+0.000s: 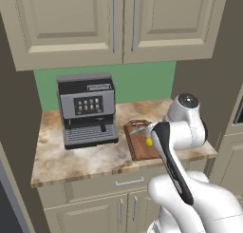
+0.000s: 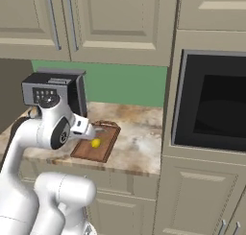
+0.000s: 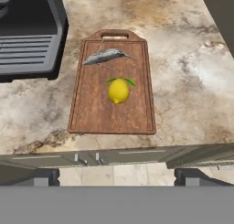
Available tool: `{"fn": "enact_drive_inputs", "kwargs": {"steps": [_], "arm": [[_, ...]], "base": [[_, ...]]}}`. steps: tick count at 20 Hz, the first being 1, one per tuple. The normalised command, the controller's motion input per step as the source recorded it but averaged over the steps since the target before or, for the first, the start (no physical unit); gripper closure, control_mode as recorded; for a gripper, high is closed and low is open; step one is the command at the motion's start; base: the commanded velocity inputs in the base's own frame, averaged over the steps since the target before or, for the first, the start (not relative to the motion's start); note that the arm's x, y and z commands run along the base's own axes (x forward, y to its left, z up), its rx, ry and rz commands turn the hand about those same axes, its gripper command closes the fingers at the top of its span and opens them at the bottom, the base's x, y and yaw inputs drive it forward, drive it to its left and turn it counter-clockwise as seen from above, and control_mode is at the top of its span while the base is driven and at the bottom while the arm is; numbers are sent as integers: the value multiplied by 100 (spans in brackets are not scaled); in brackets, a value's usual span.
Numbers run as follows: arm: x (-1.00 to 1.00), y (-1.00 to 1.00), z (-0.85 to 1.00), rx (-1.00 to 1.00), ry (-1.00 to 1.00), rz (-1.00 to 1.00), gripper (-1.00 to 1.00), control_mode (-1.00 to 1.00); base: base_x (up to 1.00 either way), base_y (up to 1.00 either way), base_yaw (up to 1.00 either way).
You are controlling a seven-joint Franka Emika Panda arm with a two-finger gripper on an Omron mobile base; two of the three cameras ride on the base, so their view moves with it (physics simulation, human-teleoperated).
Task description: Retrieve a lemon from the fridge and place it on the cutting board with the fish.
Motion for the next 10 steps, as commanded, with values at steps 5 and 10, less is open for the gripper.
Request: {"fn": "enact_drive_inputs", "kwargs": {"steps": [5, 10], "arm": [[-29, 13, 45, 0, -1, 0, -100, -100], [-28, 10, 45, 0, -2, 0, -100, -100]], "base": [[0, 0, 0], [0, 0, 0]]}}
